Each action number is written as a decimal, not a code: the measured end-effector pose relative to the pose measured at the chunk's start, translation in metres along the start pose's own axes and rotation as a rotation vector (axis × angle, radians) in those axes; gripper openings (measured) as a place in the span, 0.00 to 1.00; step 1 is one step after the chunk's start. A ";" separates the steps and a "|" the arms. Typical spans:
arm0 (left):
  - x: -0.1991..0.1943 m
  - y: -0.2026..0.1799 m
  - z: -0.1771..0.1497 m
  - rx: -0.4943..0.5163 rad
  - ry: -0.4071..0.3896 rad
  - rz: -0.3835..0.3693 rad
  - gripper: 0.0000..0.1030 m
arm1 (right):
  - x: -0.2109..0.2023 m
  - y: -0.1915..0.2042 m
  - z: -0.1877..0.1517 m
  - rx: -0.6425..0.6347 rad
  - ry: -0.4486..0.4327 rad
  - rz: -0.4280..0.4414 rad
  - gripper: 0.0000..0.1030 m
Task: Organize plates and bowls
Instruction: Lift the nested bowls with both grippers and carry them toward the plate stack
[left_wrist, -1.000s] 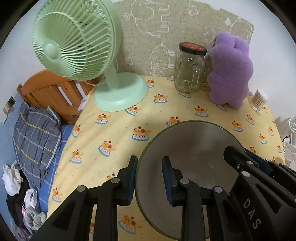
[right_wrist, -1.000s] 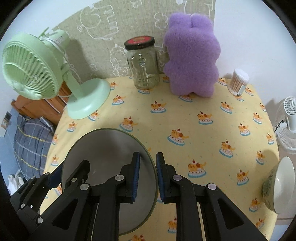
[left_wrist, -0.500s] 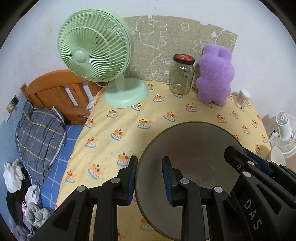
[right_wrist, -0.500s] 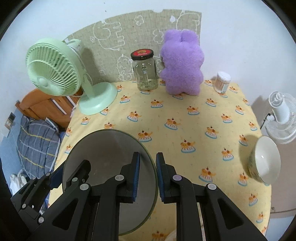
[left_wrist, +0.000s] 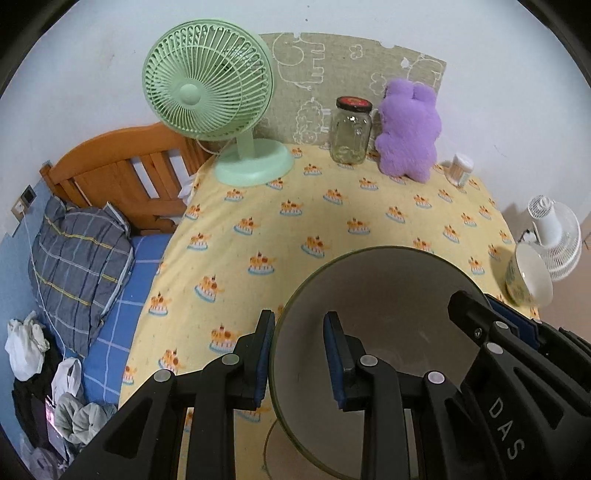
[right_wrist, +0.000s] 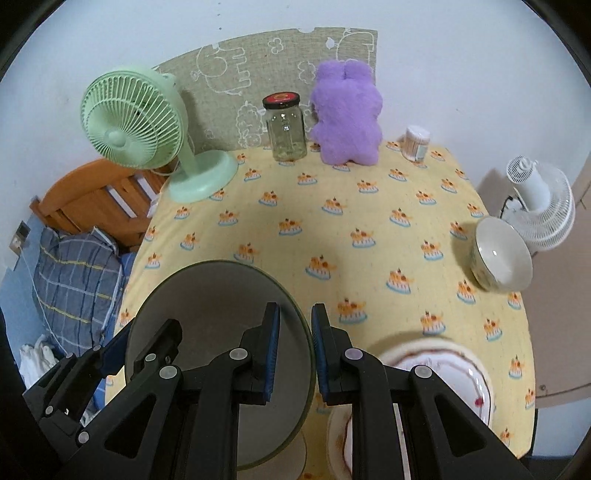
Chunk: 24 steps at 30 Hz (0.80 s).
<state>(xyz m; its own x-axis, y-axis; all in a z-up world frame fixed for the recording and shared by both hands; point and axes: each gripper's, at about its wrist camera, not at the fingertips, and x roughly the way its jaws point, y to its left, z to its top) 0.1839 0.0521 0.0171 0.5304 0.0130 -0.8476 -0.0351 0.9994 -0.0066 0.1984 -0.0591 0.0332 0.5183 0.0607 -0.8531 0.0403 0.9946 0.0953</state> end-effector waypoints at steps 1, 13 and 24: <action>-0.001 0.001 -0.004 0.003 0.005 -0.002 0.25 | -0.001 0.001 -0.003 0.000 0.003 -0.002 0.21; -0.002 0.017 -0.045 0.026 0.046 -0.039 0.25 | -0.006 0.013 -0.049 0.006 0.036 -0.044 0.21; 0.014 0.022 -0.070 0.061 0.118 -0.075 0.25 | 0.007 0.017 -0.079 0.036 0.098 -0.088 0.21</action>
<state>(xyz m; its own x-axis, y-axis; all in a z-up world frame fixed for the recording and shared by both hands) 0.1311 0.0718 -0.0319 0.4263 -0.0618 -0.9025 0.0541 0.9976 -0.0427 0.1355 -0.0351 -0.0113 0.4251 -0.0171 -0.9050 0.1135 0.9929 0.0345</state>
